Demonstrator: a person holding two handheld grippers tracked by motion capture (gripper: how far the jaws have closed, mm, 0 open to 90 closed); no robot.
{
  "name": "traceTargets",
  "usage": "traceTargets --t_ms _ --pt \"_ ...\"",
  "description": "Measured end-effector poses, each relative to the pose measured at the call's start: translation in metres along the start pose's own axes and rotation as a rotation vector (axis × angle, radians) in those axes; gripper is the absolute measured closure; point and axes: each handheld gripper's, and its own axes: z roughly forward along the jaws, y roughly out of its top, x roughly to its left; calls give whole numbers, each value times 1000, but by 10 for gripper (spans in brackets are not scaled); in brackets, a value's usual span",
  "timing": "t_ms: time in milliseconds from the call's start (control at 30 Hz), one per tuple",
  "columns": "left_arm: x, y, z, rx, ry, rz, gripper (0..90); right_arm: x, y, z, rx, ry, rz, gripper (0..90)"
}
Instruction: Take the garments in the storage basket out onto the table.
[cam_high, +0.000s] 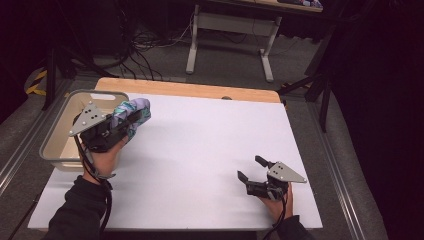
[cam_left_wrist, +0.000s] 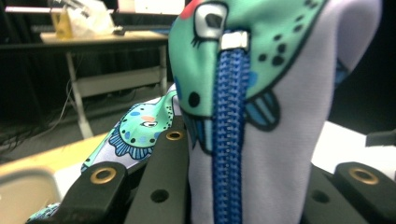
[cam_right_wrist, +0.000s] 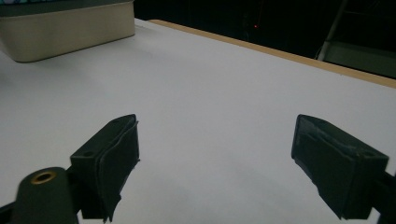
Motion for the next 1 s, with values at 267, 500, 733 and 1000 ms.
traceTargets --t_ms 267,500,733,1000 --pt "-28 24 31 -25 -118 38 818 -2 0 -1 1 -13 -2 159" --pt "-50 23 71 24 -211 53 817 -6 0 -4 -3 -25 5 159" --pt "-66 7 103 87 -267 58 815 -8 -1 -6 -7 -34 3 160" --pt "-73 -3 115 121 -284 65 784 -8 -1 -6 -1 -33 0 161"
